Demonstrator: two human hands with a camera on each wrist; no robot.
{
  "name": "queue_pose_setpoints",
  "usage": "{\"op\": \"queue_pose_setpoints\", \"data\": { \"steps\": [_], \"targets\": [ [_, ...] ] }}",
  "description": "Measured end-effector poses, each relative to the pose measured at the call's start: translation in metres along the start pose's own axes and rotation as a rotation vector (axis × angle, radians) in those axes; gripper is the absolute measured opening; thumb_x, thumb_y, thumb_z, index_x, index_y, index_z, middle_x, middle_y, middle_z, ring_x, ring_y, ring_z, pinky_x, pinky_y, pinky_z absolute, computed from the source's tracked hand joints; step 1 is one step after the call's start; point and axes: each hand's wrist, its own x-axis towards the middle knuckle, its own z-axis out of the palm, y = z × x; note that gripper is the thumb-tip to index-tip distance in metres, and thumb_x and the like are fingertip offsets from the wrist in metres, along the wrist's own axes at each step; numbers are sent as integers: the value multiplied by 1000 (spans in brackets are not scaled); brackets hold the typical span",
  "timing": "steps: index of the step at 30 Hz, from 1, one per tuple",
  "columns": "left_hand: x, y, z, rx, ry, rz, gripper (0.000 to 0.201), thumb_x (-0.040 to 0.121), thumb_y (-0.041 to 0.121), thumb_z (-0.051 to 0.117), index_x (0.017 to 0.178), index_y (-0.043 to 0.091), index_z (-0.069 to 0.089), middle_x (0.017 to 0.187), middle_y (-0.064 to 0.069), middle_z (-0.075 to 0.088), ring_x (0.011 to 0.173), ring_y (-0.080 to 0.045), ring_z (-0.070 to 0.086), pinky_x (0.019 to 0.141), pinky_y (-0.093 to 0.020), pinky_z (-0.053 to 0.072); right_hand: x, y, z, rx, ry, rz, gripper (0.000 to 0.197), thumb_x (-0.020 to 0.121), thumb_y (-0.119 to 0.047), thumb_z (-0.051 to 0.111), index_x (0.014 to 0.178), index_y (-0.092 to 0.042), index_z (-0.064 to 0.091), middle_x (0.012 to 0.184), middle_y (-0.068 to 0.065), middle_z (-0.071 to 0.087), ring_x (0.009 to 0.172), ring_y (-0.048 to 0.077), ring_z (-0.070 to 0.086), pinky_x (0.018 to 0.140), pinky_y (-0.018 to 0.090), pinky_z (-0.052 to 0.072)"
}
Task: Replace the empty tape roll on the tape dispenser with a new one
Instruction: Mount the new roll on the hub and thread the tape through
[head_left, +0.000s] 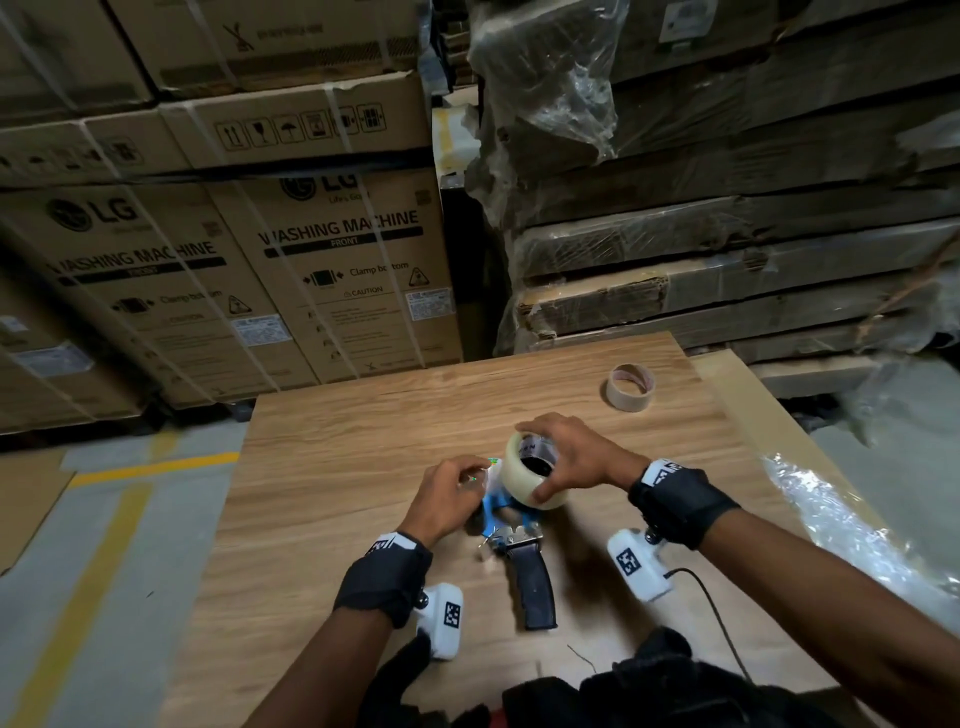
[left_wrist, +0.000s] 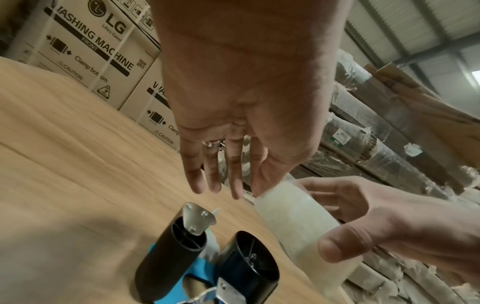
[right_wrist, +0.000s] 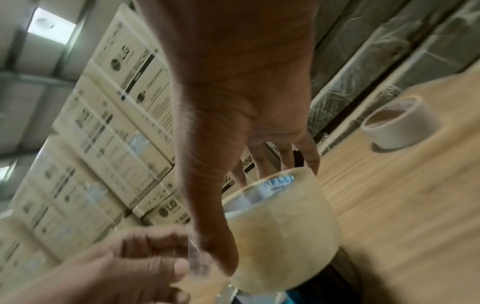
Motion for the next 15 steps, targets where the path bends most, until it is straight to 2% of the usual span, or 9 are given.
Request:
{"op": "queue_pose_setpoints", "data": {
  "steps": [3,5,9,15],
  "targets": [
    [9,4,-1,33,-6,-24,45,83,6,65,127,15,65,117,-1,69,103,-15,62,98,-26,47,14,0,6,-144,-15,-12,114,55,-48,92,153,-26,40,150,7,44,127,36,46,106,46,45],
    [15,6,-2,61,-24,-37,53,82,9,66,134,17,60,125,-3,64,111,-17,59,101,-27,46,19,0,10,-200,-30,-11,113,57,-48,91,154,-26,38,152,5,42,128,36,45,102,46,48],
    [25,8,-2,96,-95,-35,70,70,20,63,139,18,54,135,-6,60,125,-20,55,108,-37,44,26,6,21,-248,-31,-9,112,60,-45,90,155,-25,35,154,6,40,131,36,42,103,44,48],
    [35,3,6,124,-123,-4,89,59,34,67,144,21,47,139,-5,57,129,-21,53,109,-39,44,32,13,32,-214,-21,-14,114,58,-48,90,155,-22,35,156,7,39,133,36,40,106,44,45]
  ]
}}
